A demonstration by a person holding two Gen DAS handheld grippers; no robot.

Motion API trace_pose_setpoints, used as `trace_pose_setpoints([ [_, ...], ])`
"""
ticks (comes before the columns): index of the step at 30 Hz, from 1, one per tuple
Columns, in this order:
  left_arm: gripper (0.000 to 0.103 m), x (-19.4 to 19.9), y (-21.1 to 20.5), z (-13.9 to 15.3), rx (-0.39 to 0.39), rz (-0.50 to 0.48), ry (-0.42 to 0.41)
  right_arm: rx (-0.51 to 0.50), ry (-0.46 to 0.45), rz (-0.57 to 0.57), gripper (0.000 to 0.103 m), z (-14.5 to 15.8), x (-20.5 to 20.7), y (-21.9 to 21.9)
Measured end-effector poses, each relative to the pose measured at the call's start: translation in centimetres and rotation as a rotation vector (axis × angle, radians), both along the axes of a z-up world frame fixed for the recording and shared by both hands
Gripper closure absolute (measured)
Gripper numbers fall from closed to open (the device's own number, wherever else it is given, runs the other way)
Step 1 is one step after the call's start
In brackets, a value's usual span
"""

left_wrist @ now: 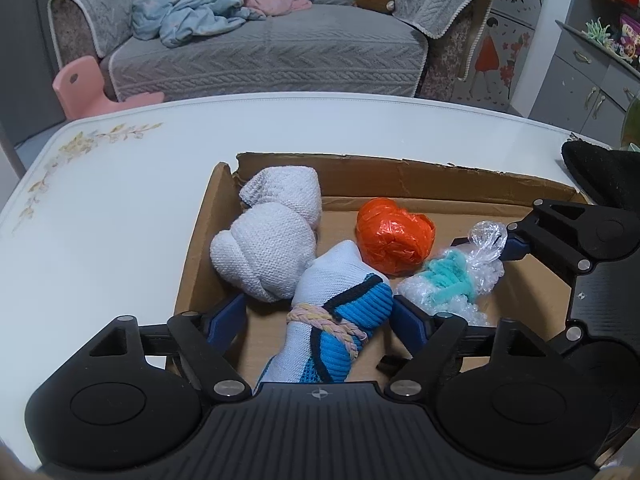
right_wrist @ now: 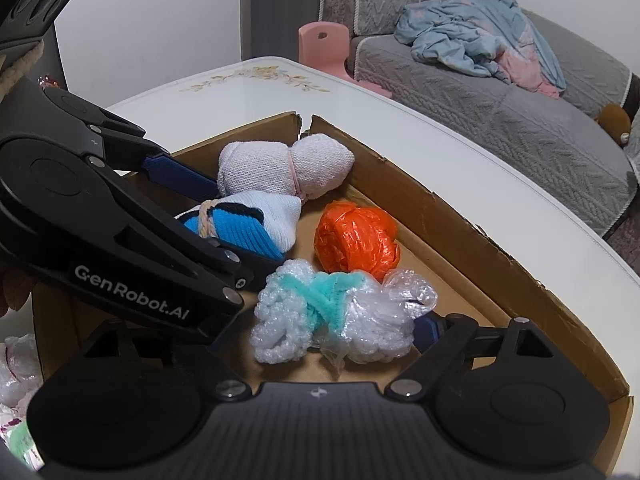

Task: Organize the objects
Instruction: 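Place both held bundles into the box beside the orange ball and release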

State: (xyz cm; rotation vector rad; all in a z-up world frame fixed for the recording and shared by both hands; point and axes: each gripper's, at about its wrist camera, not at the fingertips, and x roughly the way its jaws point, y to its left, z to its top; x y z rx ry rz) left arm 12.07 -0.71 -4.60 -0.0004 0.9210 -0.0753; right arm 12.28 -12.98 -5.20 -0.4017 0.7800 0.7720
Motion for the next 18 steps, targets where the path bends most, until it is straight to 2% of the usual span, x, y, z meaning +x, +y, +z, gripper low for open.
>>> trace_pose_setpoints([
  [18, 0.016, -0.8, 0.6, 2.2, -0.044, 0.05, -0.02, 0.011, -0.015, -0.017, 0.014, 1.4, -0.1, -0.1],
])
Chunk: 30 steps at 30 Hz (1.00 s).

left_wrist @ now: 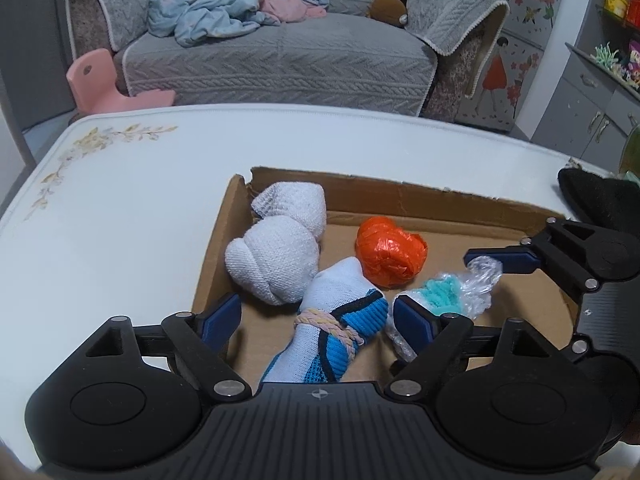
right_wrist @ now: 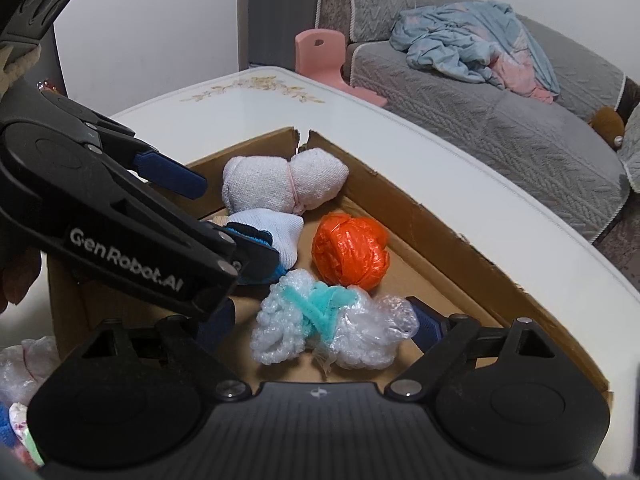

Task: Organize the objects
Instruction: 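Place both held bundles into the box beside the orange ball and release, then grasp the clear plastic bundle with the left gripper while the right grasps a lilac-tied bubble bundle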

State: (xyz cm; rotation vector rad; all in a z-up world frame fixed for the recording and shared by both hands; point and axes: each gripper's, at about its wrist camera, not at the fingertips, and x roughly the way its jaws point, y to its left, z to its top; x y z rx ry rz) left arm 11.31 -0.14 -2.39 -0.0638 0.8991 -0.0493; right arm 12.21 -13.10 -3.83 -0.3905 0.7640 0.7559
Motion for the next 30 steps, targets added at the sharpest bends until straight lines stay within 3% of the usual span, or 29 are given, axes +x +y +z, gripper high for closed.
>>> trace_pose_setpoints([
  [10, 0.013, -1.9, 1.4, 2.8, -0.051, 0.107, -0.054, 0.072, -0.013, -0.109, 0.011, 3.0, -1.3, -2.4],
  [16, 0.012, -3.1, 1.4, 3.8, -0.01, 0.099, -0.071, 0.089, -0.015, -0.159, 0.008, 3.9, -2.2, -2.5],
  [19, 0.01, -3.9, 1.6, 4.0, 0.025, 0.049, -0.074, 0.082, -0.019, -0.185, 0.007, 4.4, -2.9, -2.5],
  [24, 0.006, -5.9, 0.9, 4.0, 0.164, -0.095, -0.096, 0.102, -0.011, -0.205, 0.005, 5.0, -4.3, -3.1],
  [30, 0.005, -7.8, 1.4, 3.9, 0.196, -0.206, -0.091, 0.096, -0.021, -0.221, 0.005, 5.4, -6.2, -4.2],
])
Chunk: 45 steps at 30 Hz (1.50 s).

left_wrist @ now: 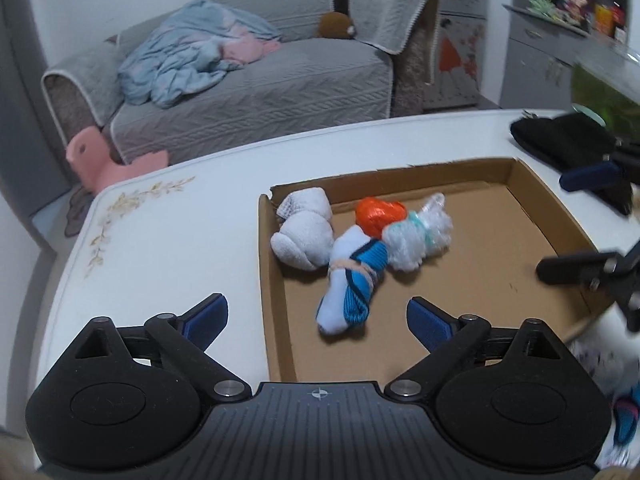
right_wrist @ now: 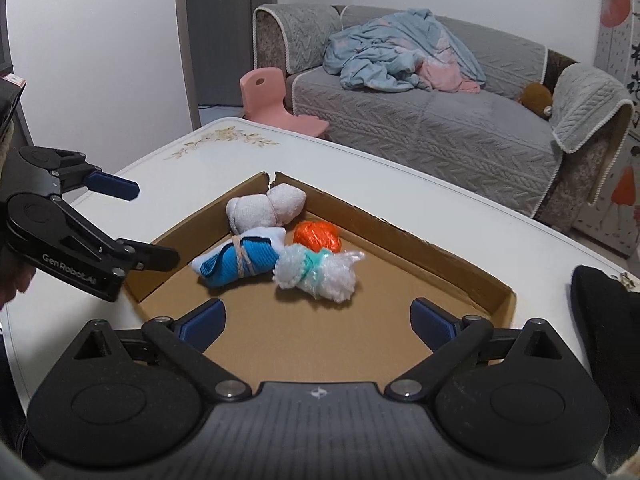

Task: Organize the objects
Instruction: 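Grasp the clear plastic bundle with the left gripper while the right grasps a lilac-tied bubble bundle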

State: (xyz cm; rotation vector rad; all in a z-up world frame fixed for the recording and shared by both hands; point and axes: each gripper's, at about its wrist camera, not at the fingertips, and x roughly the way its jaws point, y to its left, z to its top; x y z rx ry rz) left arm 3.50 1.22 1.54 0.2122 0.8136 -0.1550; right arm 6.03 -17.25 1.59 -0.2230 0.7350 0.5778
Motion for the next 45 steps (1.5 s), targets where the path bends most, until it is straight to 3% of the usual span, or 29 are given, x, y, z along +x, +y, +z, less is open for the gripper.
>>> trace_pose_setpoints([
  [13, 0.001, -6.1, 0.2, -0.4, 0.053, -0.13, -0.007, 0.014, 0.003, -0.031, 0.004, -0.1, -5.0, -3.1],
  [22, 0.001, -7.3, 0.3, -5.4, -0.019, -0.089, 0.109, 0.034, 0.08, -0.1, 0.004, -3.6, -6.9, -4.7],
  [29, 0.001, -6.6, 0.7, -5.9, -0.076, -0.046, 0.125, 0.01, 0.094, -0.134, 0.0, -5.6, -7.1, -3.8],
  [31, 0.001, -7.0, 0.7, -6.0, -0.079, -0.046, 0.124, 0.001, 0.093, -0.151, 0.005, -5.5, -7.6, -3.7],
  [36, 0.001, -6.9, 1.3, -6.5, -0.072, -0.033, 0.136, 0.011, 0.09, -0.176, 0.005, -5.6, -8.6, -4.5],
  [42, 0.001, -6.4, 2.1, -7.2, -0.047, 0.013, 0.157, 0.016, 0.149, -0.194, 0.034, -6.8, -8.0, -4.4],
  [44, 0.002, -6.4, 2.5, -7.4, -0.036, 0.029, 0.168, 0.021, 0.17, -0.199, 0.049, -7.2, -7.9, -4.3],
  [45, 0.002, -6.4, 2.8, -7.5, -0.037, 0.036, 0.171, 0.025, 0.176, -0.196, 0.051, -7.3, -7.9, -4.3],
])
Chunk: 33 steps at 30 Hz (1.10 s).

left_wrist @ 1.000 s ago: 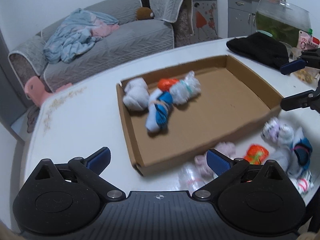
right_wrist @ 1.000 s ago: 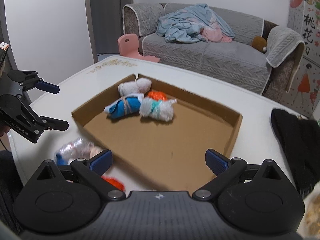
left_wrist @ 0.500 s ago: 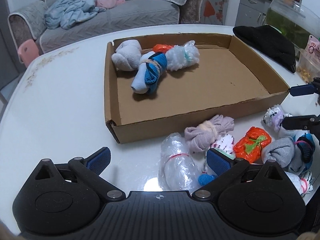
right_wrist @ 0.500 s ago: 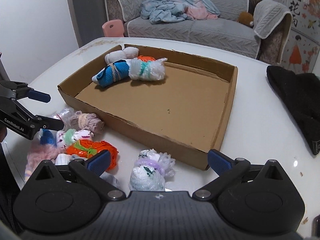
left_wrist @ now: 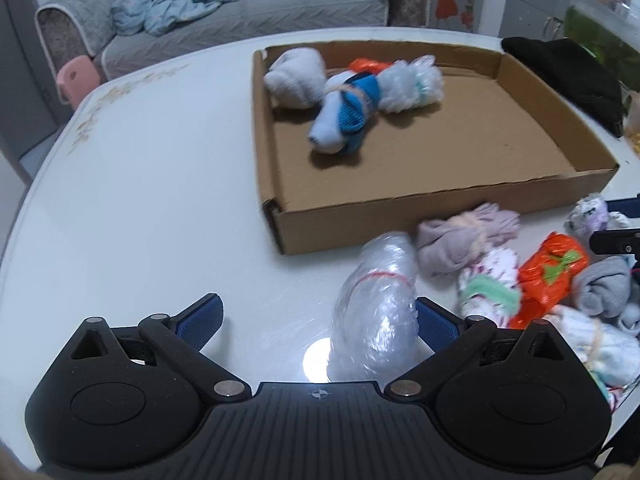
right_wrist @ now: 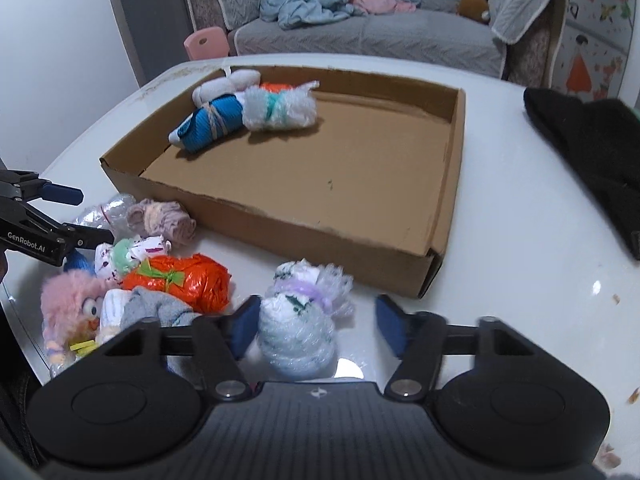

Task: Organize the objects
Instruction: 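Grasp the clear plastic bundle with the left gripper while the right grasps a lilac-tied bubble bundle, then lower both held bundles into the box among the others and open both grippers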

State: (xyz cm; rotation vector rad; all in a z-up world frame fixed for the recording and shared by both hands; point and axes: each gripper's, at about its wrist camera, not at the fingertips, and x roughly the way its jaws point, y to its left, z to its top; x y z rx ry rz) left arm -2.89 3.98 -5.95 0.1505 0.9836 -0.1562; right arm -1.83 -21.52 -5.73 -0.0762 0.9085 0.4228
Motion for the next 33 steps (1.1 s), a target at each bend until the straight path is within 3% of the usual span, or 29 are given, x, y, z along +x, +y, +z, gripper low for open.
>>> trace_pose_setpoints([
  [10, 0.015, 0.1, -0.7, -0.4, -0.035, -0.038, 0.011, 0.026, 0.008, -0.004, 0.067, 0.1, -0.4, -0.7],
  [15, 0.036, -0.2, -1.1, 0.1, -0.047, -0.071, 0.003, 0.032, 0.014, 0.001, 0.068, -0.1, -0.2, -0.8],
  [17, 0.053, -0.4, -1.1, 0.2, -0.053, -0.076, 0.002, 0.029, 0.015, 0.0, 0.068, -0.1, -0.2, -0.7],
  [20, 0.064, -0.2, -0.7, 0.4, -0.075, -0.057, 0.014, 0.021, 0.01, 0.011, 0.069, -0.1, -0.2, -0.5],
  [26, 0.065, -0.2, 0.7, 1.5, -0.102, -0.025, 0.002, 0.055, -0.008, 0.015, 0.069, 0.7, -0.4, -1.4],
  [33, 0.065, -0.7, 1.9, 6.1, -0.082, -0.027, -0.086, 0.084, -0.086, 0.021, 0.069, 4.6, -1.2, -2.7],
])
